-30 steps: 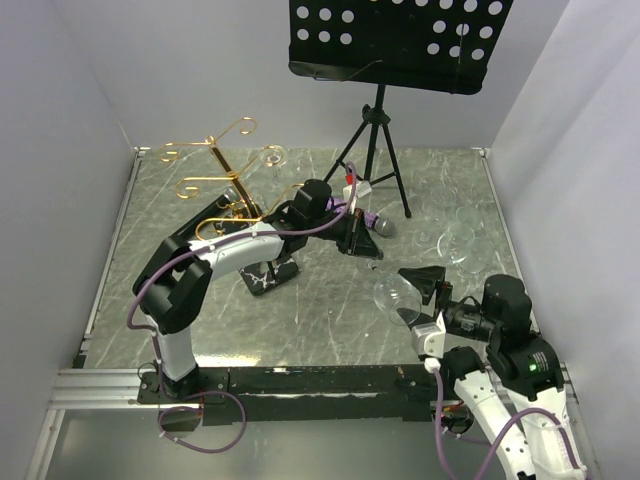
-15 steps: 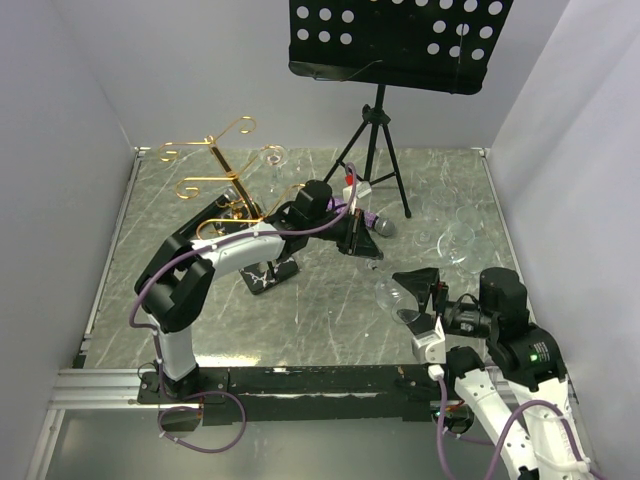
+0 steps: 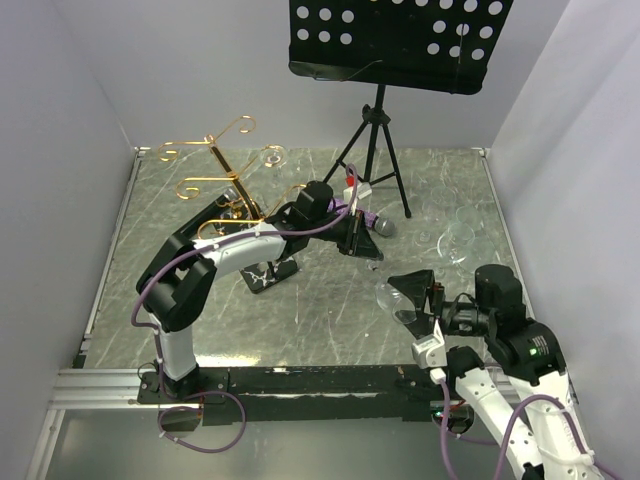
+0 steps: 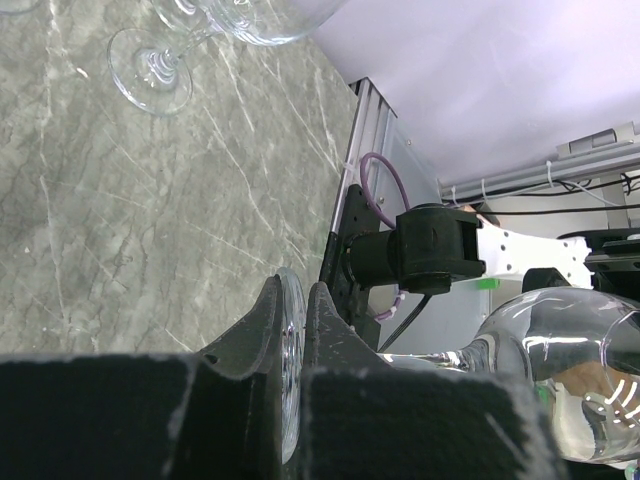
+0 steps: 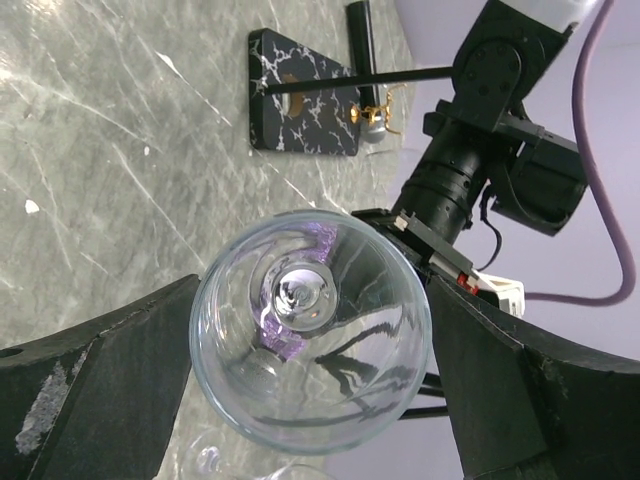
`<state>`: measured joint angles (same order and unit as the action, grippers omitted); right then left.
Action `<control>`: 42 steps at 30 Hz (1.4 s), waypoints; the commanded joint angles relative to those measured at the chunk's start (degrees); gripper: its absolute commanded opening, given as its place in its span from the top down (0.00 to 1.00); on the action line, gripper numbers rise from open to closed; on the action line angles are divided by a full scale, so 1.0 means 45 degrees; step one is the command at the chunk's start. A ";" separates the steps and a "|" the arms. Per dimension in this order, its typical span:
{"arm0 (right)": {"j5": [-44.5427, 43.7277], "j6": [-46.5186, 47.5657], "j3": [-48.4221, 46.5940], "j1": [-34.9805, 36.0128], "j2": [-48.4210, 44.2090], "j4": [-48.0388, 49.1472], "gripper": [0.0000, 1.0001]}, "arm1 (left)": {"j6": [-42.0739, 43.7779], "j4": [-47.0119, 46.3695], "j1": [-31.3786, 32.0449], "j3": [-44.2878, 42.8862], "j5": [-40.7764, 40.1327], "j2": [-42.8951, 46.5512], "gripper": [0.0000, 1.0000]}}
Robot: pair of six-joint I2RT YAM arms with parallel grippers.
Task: Take the wine glass off the wine glass rack
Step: Place the wine glass at the center of the board.
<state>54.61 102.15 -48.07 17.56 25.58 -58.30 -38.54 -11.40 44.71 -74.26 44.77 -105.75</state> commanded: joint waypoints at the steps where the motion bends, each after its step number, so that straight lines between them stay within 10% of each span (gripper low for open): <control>1: 0.0132 0.0445 -0.0157 0.0549 0.0310 0.0339 0.05 | -0.0263 -0.0533 -0.0170 -0.0314 0.0187 -0.0151 0.99; 11: -0.1666 -0.1410 -0.0488 0.1898 0.0760 0.1277 0.34 | 0.0146 -0.0280 -0.0130 -0.0451 0.0031 -0.0015 0.99; 15: -0.2154 -0.1956 -0.1093 0.1898 0.0994 0.0594 0.42 | 0.0849 0.0558 -0.0131 -0.1016 -0.0806 0.0083 0.32; 19: -0.2681 -0.3184 -0.1328 0.1898 0.0936 0.0573 0.43 | 0.1377 0.1087 -0.0131 -0.1505 -0.1141 0.0141 0.11; 42: -0.4870 -1.2328 -0.1094 0.0239 0.4625 0.4907 0.54 | 0.1749 -0.0533 -0.0990 -0.2229 -0.0360 0.1313 0.01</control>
<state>32.95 51.57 -51.42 20.75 45.01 -44.71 -32.14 -10.31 41.06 -83.46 42.68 -103.61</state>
